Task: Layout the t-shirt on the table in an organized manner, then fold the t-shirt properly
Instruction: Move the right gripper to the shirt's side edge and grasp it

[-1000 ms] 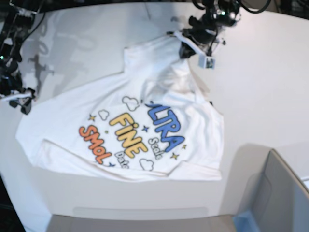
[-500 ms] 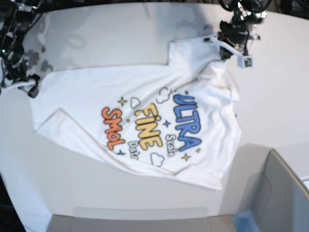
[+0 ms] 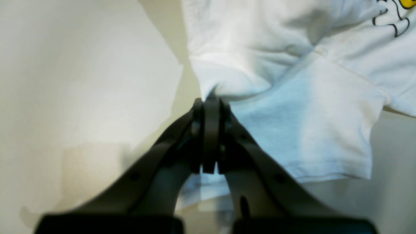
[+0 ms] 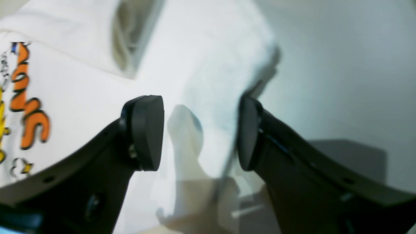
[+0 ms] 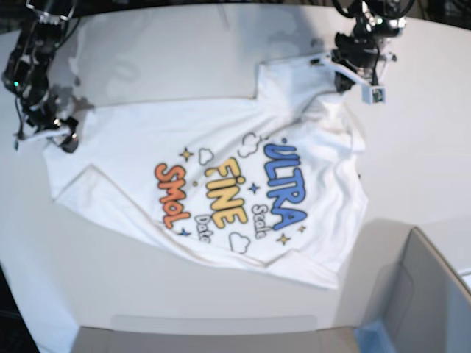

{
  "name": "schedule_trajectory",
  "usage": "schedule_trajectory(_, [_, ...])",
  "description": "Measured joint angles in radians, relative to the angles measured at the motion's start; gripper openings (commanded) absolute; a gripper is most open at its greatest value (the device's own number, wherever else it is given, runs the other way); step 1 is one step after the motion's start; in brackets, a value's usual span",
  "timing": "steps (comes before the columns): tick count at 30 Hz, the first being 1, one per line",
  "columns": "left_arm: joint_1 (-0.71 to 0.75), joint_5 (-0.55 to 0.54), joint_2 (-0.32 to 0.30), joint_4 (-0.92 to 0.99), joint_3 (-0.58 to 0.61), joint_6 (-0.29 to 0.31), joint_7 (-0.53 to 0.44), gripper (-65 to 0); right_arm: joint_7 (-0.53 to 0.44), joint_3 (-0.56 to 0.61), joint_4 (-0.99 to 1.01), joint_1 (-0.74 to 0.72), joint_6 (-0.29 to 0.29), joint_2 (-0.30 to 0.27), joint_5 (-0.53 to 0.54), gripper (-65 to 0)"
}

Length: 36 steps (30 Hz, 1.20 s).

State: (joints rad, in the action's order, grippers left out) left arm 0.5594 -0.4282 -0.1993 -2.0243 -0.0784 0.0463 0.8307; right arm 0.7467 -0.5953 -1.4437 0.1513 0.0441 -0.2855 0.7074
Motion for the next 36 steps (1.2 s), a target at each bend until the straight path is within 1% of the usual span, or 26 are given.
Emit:
schedule_trajectory(4, [-0.003, -0.001, 0.0, 0.0, 0.035, 0.0, 0.0, -65.0, -0.01, 0.029, 0.035, -0.029, 0.006, -0.003, 0.004, -30.9])
schedule_trajectory(6, [-0.003, -0.004, 0.0, 0.0, 0.04, 0.001, 0.0, -65.0, -0.019, 0.053, 0.014, -0.026, 0.002, -0.003, -0.003, -33.6])
schedule_trajectory(7, [-0.003, -0.003, 0.0, 0.0, 0.046, 0.0, 0.0, -65.0, -0.004, 0.074, -0.01, -0.019, -0.011, -0.005, -0.012, -36.5])
schedule_trajectory(9, [-0.003, -0.003, 0.0, 0.0, 0.052, 0.0, 0.0, -65.0, 0.053, 0.102, -0.061, -0.011, -0.011, 0.005, -0.019, -44.7])
schedule_trajectory(10, [-0.003, -0.003, 0.0, 0.0, 0.052, 0.0, 0.0, -65.0, 0.062, 0.105, -0.084, -0.009, -0.01, 0.013, -0.018, -48.7])
schedule_trajectory(13, [-0.003, -0.003, 0.0, 0.0, 0.052, 0.0, 0.0, -65.0, 0.058, 0.108, -0.143, -0.024, -0.014, 0.01, -0.019, -60.8])
schedule_trajectory(15, [-0.003, -0.003, 0.0, 0.0, 0.052, 0.0, 0.0, -65.0, 0.049, 0.105, -0.147, -0.064, -0.016, 0.0, -0.035, -64.7])
schedule_trajectory(17, [-0.003, -0.003, 0.0, 0.0, 0.052, 0.0, 0.0, -65.0, 0.048, 0.109, -0.147, -0.104, -0.014, 0.002, -0.105, -64.6])
schedule_trajectory(18, [-0.003, -0.003, 0.0, 0.0, 0.052, 0.0, 0.0, -65.0, 0.047, 0.125, -0.147, -0.122, -0.016, 0.005, -0.158, -64.1])
schedule_trajectory(19, [-0.006, -0.003, 0.0, 0.0, 0.052, 0.0, 0.0, -65.0, 0.048, 0.155, -0.144, -0.14, -0.024, 0.005, -0.209, -63.6])
schedule_trajectory(21, [-0.005, -0.003, 0.0, 0.0, 0.052, 0.0, 0.0, -65.0, 0.052, 0.233, -0.111, -0.185, -0.013, 0.0, -0.28, -63.1])
schedule_trajectory(23, [-0.003, -0.003, 0.0, 0.0, 0.052, 0.0, 0.0, -65.0, 0.057, 0.309, -0.031, -0.257, -0.006, 0.01, -0.367, -63.0])
schedule_trajectory(26, [-0.003, -0.003, 0.0, 0.0, 0.052, 0.0, 0.0, -65.0, 0.049, 0.38, 0.13, -0.371, -0.005, 0.014, -0.457, -62.9])
schedule_trajectory(28, [-0.005, -0.003, 0.0, 0.0, 0.052, 0.0, 0.0, -65.0, 0.047, 0.451, 0.222, -0.427, -0.008, 0.002, -0.526, -62.9])
schedule_trajectory(29, [-0.005, -0.003, 0.0, 0.0, 0.053, 0.0, 0.0, -65.0, 0.05, 0.49, 0.233, -0.437, -0.009, -0.006, -0.56, -62.9])
schedule_trajectory(32, [-0.005, -0.003, 0.0, 0.0, 0.053, 0.0, 0.0, -65.0, 0.053, 0.573, 0.179, -0.432, -0.01, -0.004, -0.65, -62.9])
schedule_trajectory(33, [-0.005, -0.003, 0.0, 0.0, 0.053, 0.0, 0.0, -65.0, 0.053, 0.593, 0.145, -0.425, 0.0, -0.001, -0.693, -62.9])
schedule_trajectory(36, [-0.003, -0.003, 0.0, 0.0, 0.053, 0.0, 0.0, -65.0, 0.043, 0.628, 0.05, -0.389, -0.003, 0.012, -0.842, -62.5])
